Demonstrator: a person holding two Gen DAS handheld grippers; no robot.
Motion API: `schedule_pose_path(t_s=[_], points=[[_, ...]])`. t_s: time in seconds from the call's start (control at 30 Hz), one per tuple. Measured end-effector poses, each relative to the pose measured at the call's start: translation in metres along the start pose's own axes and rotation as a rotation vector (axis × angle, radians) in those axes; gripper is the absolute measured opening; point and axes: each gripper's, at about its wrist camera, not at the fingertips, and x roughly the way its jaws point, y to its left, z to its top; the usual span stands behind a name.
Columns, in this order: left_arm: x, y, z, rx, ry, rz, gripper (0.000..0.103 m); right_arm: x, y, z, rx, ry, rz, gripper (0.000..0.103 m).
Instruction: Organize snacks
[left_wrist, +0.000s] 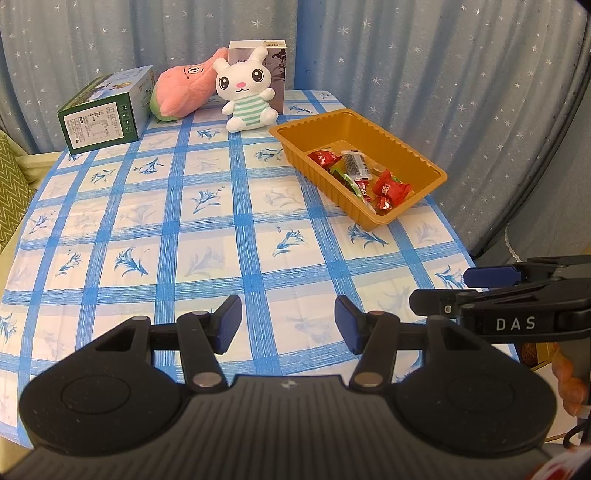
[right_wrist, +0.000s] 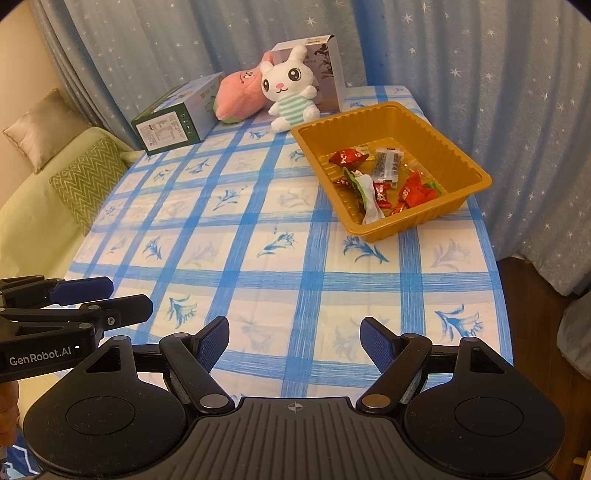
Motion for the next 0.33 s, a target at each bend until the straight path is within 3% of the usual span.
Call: schedule_pose_path(t_s=[0.33], points=[[0.0034, -0.0022, 0.0065, -0.009, 0.003, -0.007, 0.057, 0.0011, -0.0046, 0.0015, 0.002, 0.001, 0.000, 0.078]])
